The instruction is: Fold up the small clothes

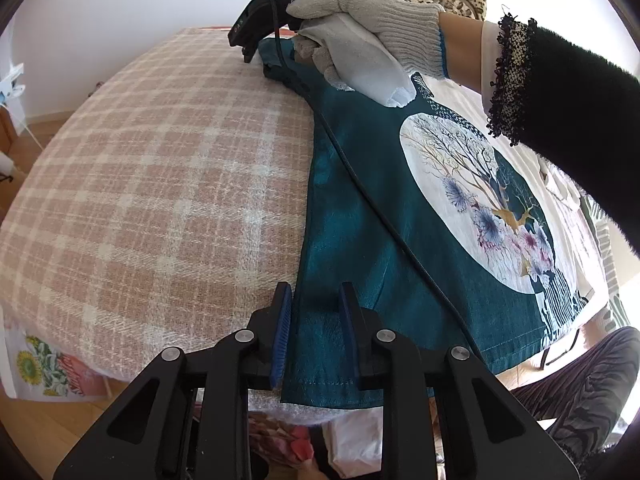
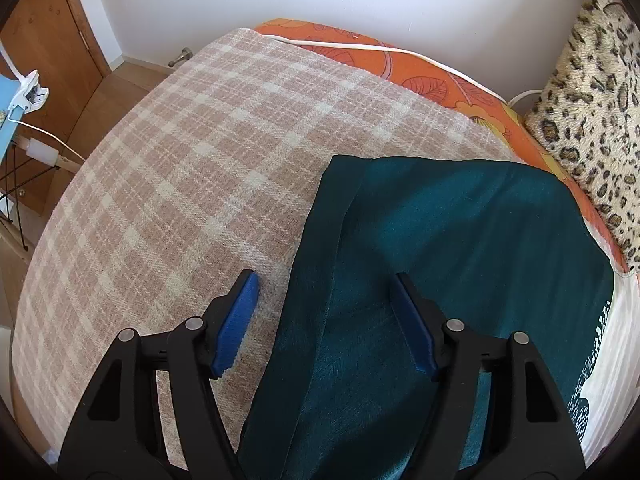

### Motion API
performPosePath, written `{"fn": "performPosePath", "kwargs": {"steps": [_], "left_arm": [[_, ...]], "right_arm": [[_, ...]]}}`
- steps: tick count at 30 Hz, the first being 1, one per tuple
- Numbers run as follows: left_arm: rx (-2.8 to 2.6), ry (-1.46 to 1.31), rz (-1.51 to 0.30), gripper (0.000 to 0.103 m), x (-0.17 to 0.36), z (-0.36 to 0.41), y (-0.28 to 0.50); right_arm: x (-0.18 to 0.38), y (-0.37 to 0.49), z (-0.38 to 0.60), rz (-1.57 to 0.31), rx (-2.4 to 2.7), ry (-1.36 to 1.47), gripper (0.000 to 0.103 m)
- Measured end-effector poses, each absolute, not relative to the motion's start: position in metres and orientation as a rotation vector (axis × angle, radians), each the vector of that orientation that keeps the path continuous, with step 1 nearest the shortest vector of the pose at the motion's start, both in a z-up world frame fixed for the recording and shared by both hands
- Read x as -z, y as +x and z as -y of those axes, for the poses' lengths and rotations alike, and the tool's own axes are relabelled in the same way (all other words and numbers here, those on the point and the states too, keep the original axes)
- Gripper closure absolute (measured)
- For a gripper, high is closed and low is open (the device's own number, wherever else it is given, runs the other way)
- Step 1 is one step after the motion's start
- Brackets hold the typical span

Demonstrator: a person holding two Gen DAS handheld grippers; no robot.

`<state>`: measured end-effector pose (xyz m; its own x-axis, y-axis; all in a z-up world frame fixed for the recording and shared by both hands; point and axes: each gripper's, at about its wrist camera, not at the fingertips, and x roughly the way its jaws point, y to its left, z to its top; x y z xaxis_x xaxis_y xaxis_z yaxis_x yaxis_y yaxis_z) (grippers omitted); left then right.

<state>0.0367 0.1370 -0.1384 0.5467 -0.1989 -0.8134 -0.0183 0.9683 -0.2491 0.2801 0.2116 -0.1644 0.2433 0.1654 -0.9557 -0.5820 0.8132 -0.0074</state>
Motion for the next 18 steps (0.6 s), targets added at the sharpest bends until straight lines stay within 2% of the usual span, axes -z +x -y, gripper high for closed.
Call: {"fn": "performPosePath", "kwargs": {"steps": [1,2,4,5,6,7,8,9,18], "left_arm": [[0.111,-0.237,-0.990,0.092,0.139,-0.137,0.037],[0.119,-0.244,-0.993,0.094,0.139,-0.136,0.037],[0.122,-0.244,-0.993,0.096,0.139,-0.136,0.038],[0.123,-0.246,-0.992,0.097,0.139,-0.136,0.038],[0.127,-0.253,-0.993,0.097,0.139,-0.136,0.038],[0.129,-0.261,-0.993,0.098,0.139,-0.136,0.038],[0.132,-0.265,-0.992,0.099,0.139,-0.136,0.037],[0.134,-0.264,-0.991,0.099,0.138,-0.136,0.037],[0.173,-0.246,-0.945,0.101,0.125,-0.124,0.034]], "right_arm": [[0.164,0.281,-0.212,-1.225,-0.528,-0.404,0.033],[0.164,0.281,-0.212,-1.223,-0.526,-0.404,0.037],[0.163,0.283,-0.211,-1.219,-0.530,-0.405,0.049],[0.162,0.283,-0.211,-1.218,-0.532,-0.406,0.058],[0.162,0.283,-0.212,-1.215,-0.528,-0.411,0.073],[0.161,0.284,-0.212,-1.216,-0.523,-0.415,0.079],[0.161,0.286,-0.212,-1.218,-0.511,-0.418,0.091],[0.160,0.288,-0.210,-1.221,-0.499,-0.415,0.096],[0.133,0.299,-0.175,-1.184,-0.484,-0.325,0.098]]}}
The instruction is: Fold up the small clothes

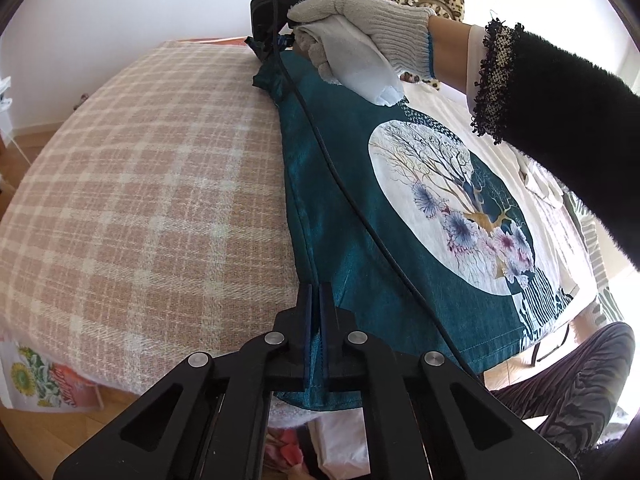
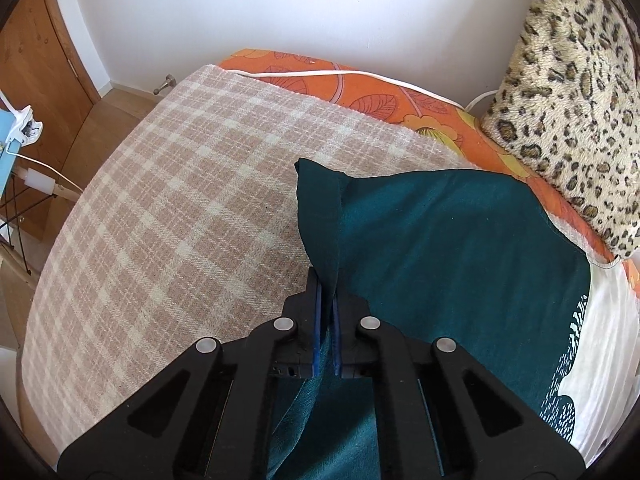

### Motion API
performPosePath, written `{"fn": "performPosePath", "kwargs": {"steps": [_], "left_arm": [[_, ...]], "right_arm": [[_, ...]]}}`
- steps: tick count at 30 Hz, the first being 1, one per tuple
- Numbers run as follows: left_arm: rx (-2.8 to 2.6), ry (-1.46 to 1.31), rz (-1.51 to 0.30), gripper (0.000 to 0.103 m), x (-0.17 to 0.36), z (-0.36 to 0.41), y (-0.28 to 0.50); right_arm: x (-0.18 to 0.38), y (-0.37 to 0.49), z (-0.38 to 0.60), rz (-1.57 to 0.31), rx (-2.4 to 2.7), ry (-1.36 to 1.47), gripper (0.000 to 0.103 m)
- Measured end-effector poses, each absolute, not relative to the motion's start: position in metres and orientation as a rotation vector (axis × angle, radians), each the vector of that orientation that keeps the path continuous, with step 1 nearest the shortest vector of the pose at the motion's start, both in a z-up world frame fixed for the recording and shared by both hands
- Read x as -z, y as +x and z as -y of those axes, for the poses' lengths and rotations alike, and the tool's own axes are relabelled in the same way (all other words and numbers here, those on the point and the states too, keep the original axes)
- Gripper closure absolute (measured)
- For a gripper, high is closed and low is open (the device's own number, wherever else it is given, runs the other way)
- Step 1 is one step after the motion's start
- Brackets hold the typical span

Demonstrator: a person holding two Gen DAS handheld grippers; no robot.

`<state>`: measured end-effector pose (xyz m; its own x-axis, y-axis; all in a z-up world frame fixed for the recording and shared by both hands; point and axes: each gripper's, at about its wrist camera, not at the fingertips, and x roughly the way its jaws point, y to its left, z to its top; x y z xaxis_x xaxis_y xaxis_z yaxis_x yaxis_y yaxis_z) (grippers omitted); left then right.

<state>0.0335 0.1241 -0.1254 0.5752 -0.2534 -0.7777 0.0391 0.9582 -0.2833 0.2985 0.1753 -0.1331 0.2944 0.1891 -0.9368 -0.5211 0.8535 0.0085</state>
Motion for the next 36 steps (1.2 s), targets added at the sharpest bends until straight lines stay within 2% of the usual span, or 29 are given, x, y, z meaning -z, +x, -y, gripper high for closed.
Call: {"fn": "performPosePath", "kwargs": {"steps": [16,26,36], "left_arm": [[0.307,-0.167,-0.883,0.102,0.094,-0.067,0.037],[0.430,-0.069,-0.900,0.102,0.093,-0.001,0.047],[0.485,-0.012,-0.935,0.102,0.104,0.033,0.055]], "right_arm": [[0.084,0.311,-0.071,-1.098,-0.386,-0.240,0.099],[0.106,0.319,0.025,-1.085,-0.262,-0.155,0.099],[0.121,0.331,0.049,-1.099,-0.261,-0.146,0.099]]}}
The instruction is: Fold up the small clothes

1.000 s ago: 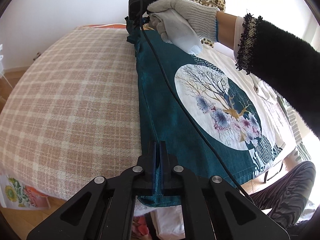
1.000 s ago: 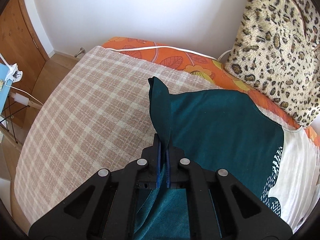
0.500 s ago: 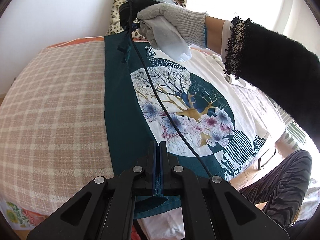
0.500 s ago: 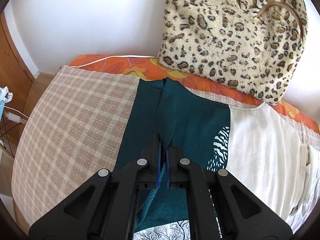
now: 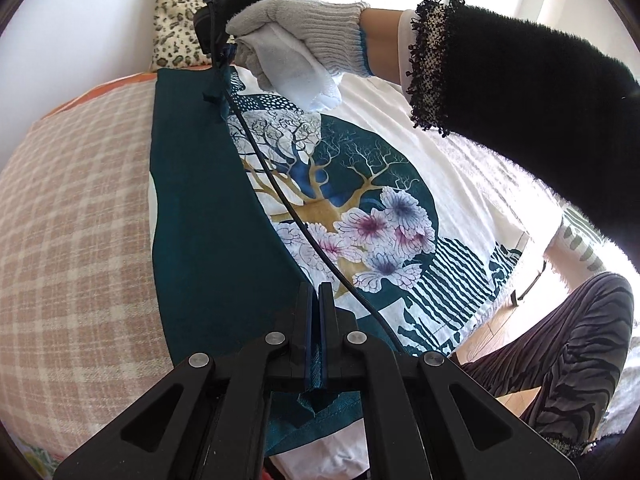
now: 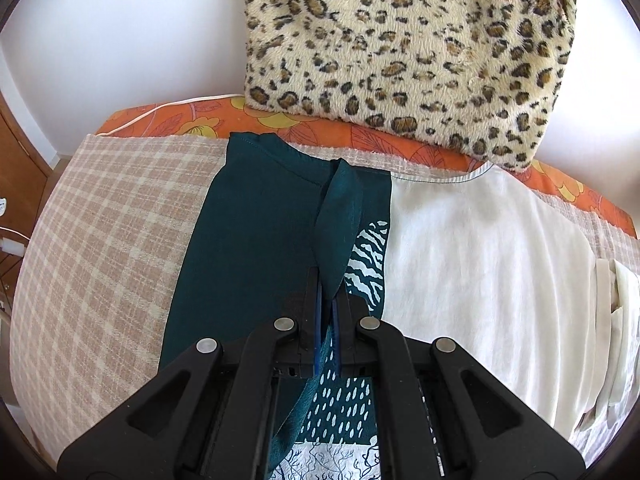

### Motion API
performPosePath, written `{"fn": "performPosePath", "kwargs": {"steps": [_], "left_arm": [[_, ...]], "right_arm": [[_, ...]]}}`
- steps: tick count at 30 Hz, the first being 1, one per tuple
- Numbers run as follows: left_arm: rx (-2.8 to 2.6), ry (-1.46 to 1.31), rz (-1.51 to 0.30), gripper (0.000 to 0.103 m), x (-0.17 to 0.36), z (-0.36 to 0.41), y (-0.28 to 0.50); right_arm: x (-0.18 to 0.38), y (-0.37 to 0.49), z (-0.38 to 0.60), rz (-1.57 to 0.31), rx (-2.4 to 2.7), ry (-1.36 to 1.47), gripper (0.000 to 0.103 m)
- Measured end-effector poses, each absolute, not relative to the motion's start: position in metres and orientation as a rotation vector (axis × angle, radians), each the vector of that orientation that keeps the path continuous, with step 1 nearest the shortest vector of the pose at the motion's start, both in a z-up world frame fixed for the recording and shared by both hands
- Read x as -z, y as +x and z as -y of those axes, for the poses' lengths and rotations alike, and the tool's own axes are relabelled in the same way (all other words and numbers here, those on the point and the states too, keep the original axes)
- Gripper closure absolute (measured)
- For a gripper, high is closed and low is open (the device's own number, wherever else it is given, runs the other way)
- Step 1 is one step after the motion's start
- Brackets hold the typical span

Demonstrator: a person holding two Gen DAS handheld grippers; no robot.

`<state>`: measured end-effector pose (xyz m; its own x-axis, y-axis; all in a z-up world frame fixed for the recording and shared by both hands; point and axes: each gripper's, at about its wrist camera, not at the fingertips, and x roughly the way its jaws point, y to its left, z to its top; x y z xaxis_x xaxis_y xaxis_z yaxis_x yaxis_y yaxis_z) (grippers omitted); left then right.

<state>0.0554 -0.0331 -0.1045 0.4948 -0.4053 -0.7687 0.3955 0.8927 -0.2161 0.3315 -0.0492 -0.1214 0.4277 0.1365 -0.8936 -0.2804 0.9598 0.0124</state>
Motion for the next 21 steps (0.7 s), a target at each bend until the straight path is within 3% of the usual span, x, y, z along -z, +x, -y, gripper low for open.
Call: {"fn": "performPosePath", "kwargs": {"steps": [2,4,5,6,7,21], "left_arm": [[0.511,0.005,-0.951,0.102,0.107,0.039,0.056],[0.532,0.017,-0.972,0.097,0.110,0.044,0.053],[0.531,0.026,-0.976,0.086,0.110,0.045,0.051],[0.535,0.031,-0.973,0.074,0.109,0.045,0.048],[0.540,0.029,-0.962,0.069,0.107,0.043,0.045],[0.326,-0.077,-0.825,0.069,0.077,-0.035,0.038]], "right_arm": [[0.127,0.334,0.054,-1.133,-0.258,-0.146,0.099],[0.133,0.337,0.059,-1.156,-0.184,-0.200,0.087],[0.135,0.338,0.062,-1.152,-0.142,-0.237,0.066],[0.134,0.337,0.066,-1.136,-0.115,-0.255,0.052],[0.132,0.335,0.071,-1.116,-0.100,-0.262,0.052],[0.079,0.273,0.115,-1.005,-0.285,-0.073,0.052]]}}
